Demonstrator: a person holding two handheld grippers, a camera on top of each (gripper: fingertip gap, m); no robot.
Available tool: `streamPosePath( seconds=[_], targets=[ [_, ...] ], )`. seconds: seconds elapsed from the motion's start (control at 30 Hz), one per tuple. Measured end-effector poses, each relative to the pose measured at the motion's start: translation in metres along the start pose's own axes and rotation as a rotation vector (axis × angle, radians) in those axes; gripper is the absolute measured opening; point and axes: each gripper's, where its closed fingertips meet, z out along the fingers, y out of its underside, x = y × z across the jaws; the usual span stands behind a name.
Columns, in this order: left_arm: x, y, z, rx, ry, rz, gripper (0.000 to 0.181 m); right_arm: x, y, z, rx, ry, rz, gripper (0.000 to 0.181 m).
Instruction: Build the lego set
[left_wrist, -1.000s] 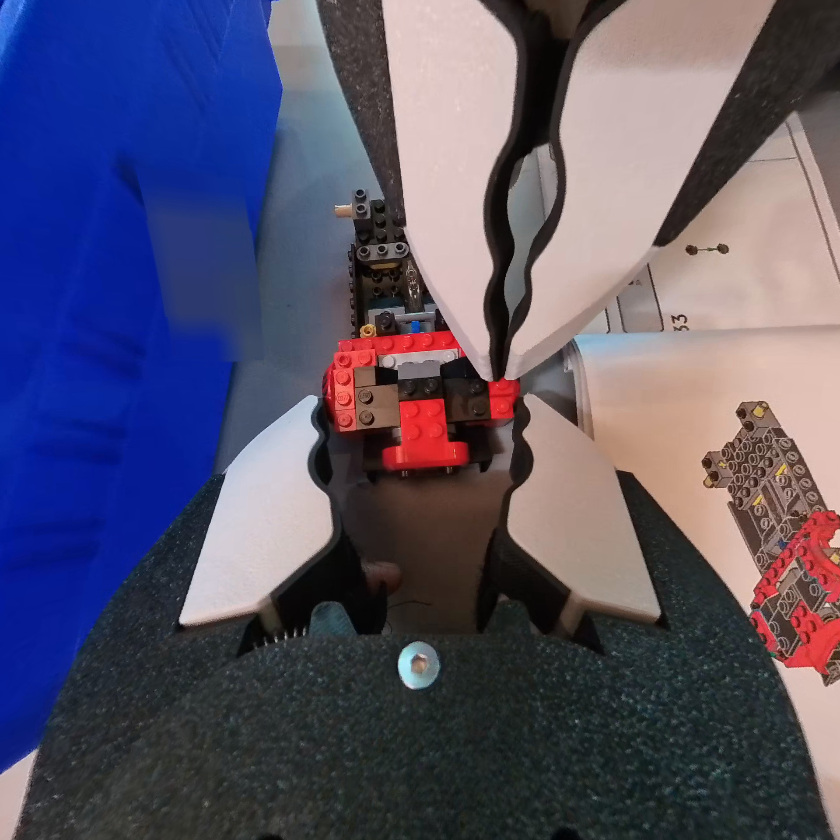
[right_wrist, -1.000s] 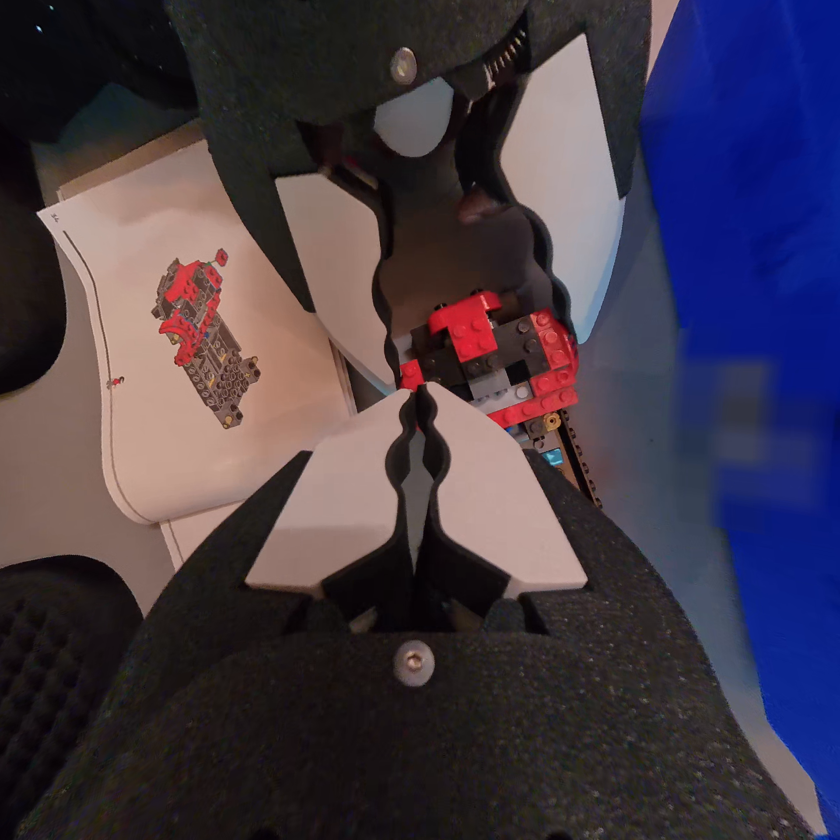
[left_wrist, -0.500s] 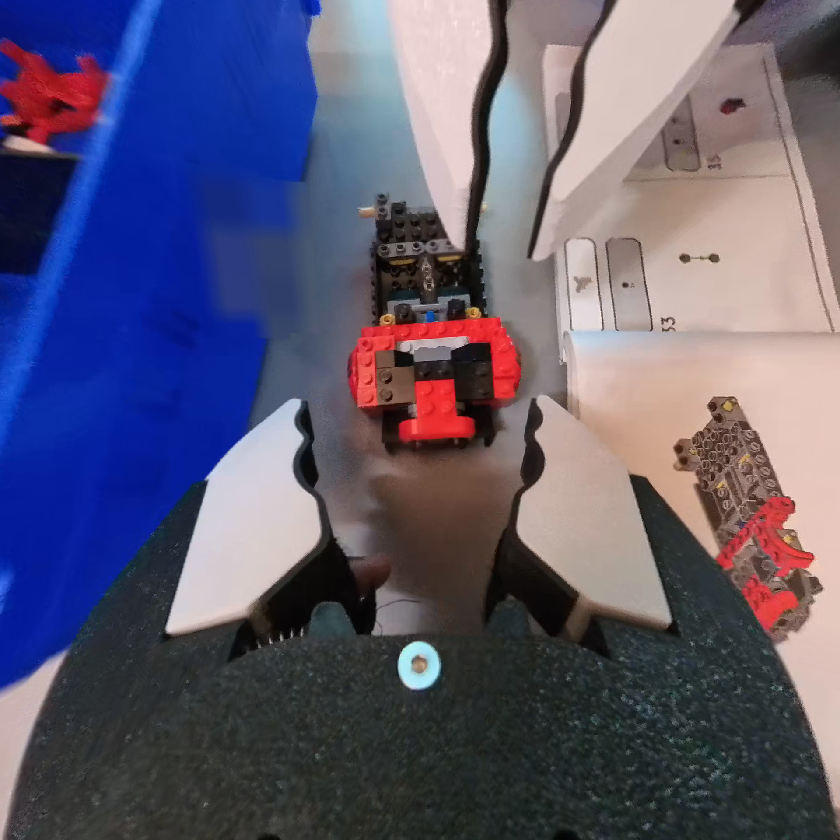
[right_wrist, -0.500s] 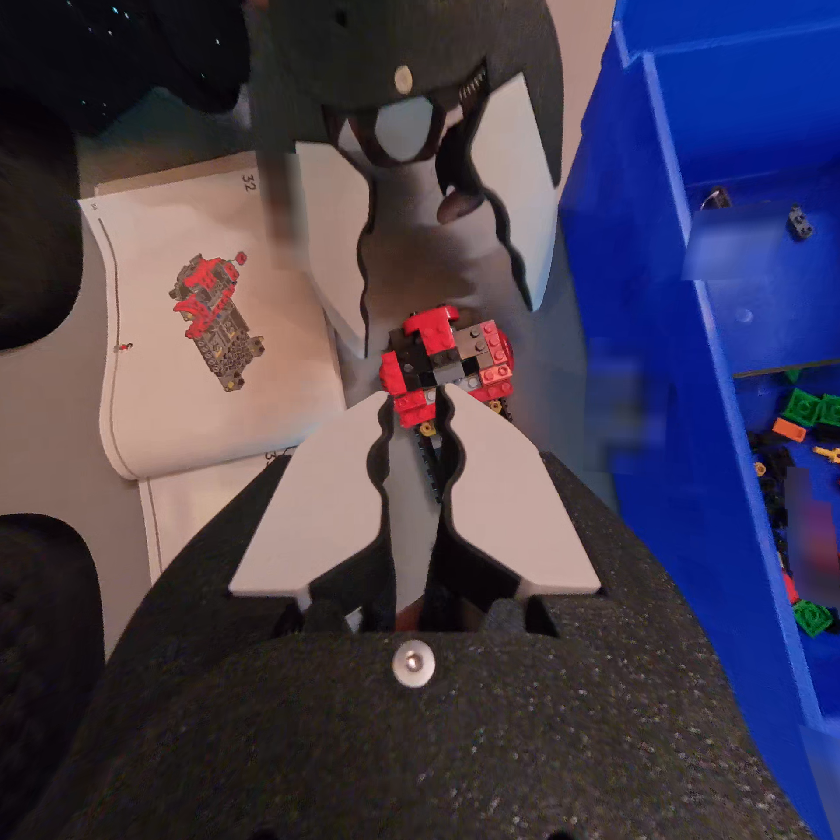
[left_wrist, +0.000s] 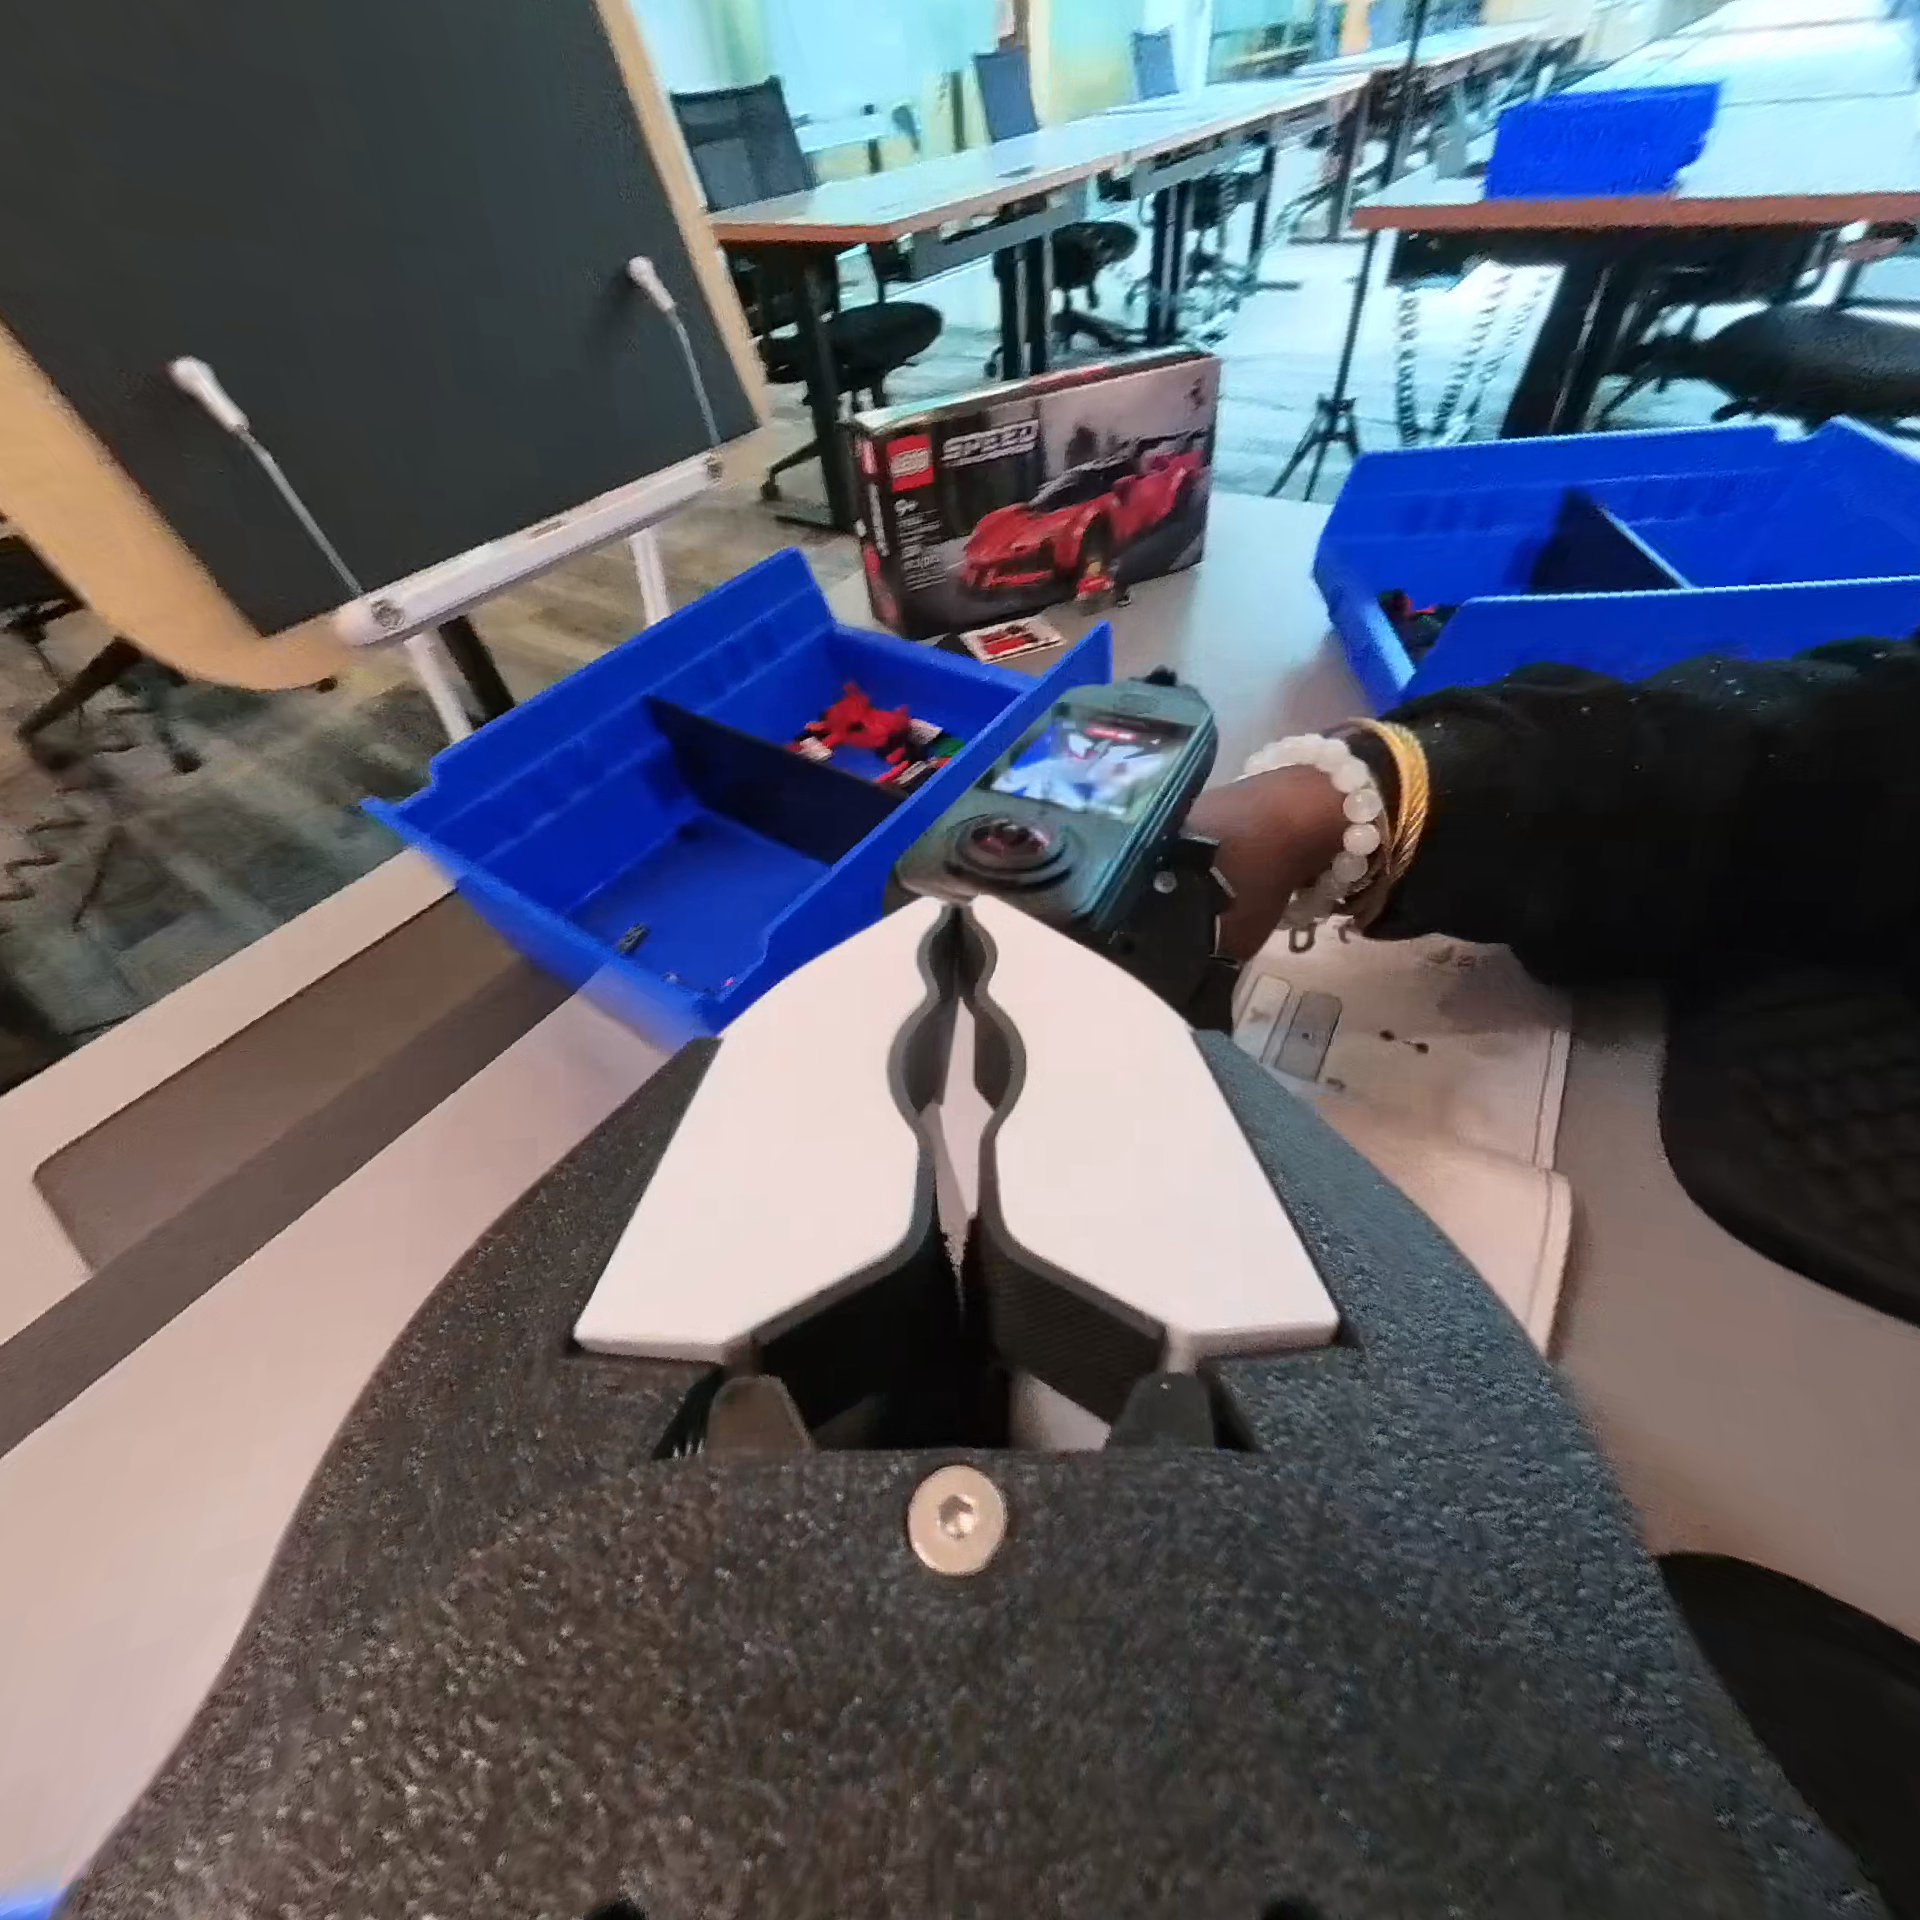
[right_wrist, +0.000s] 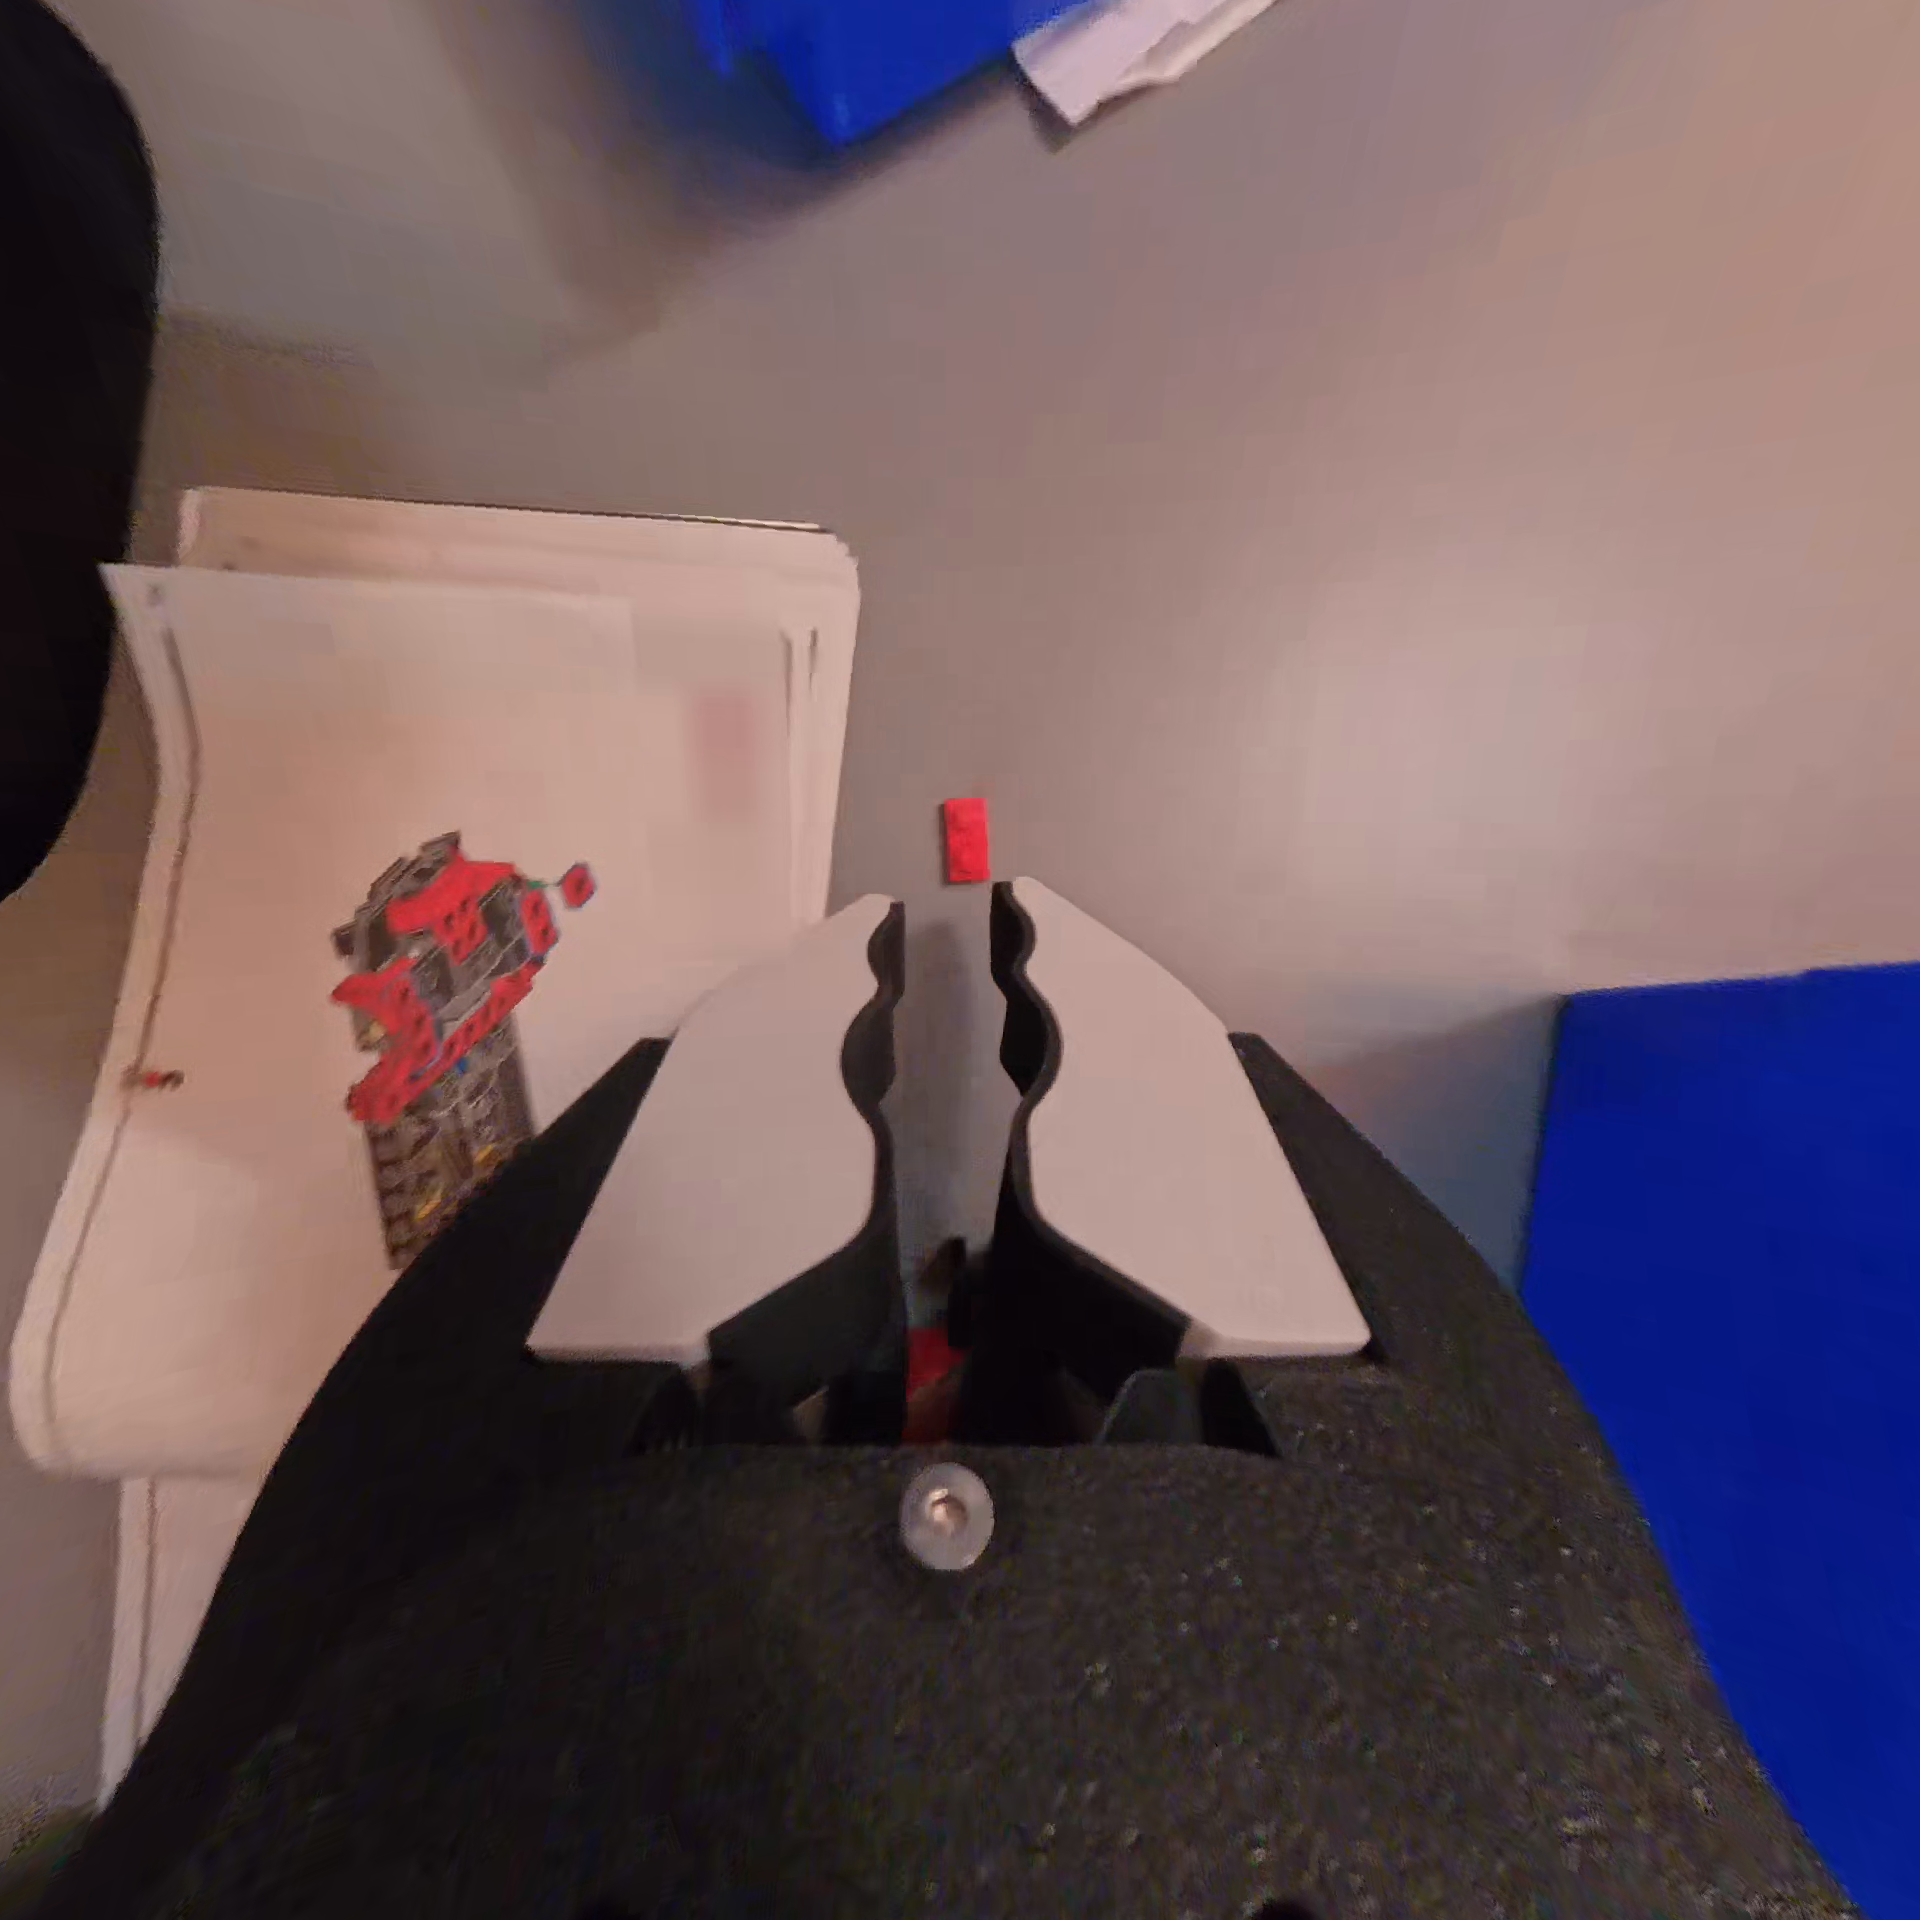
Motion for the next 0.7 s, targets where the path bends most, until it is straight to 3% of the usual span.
streamPosePath(
  seconds=[0.27, 0.4, 0.5, 0.57, 0.7],
  targets=[
    [-0.022, 0.001, -0.016, -0.03, -0.169, 0.008, 0.005, 0.003, -0.002, 0.019, -0.01, -0.027, 0.015, 0.008],
    [-0.026, 0.009, -0.011, -0.073, -0.223, -0.013, 0.026, 0.001, 0.0, 0.014, 0.024, -0.05, 0.026, 0.007],
    [-0.015, 0.023, 0.01, -0.091, -0.195, -0.077, 0.053, 0.003, 0.003, -0.029, 0.13, -0.046, 0.085, 0.008],
    [0.0, 0.041, 0.033, -0.124, -0.125, -0.094, 0.075, 0.017, 0.019, -0.07, 0.162, 0.04, 0.11, 0.007],
    [0.031, 0.082, 0.086, -0.223, 0.079, -0.098, 0.093, 0.039, 0.053, -0.13, 0.193, 0.146, 0.161, 0.007]
  ],
)
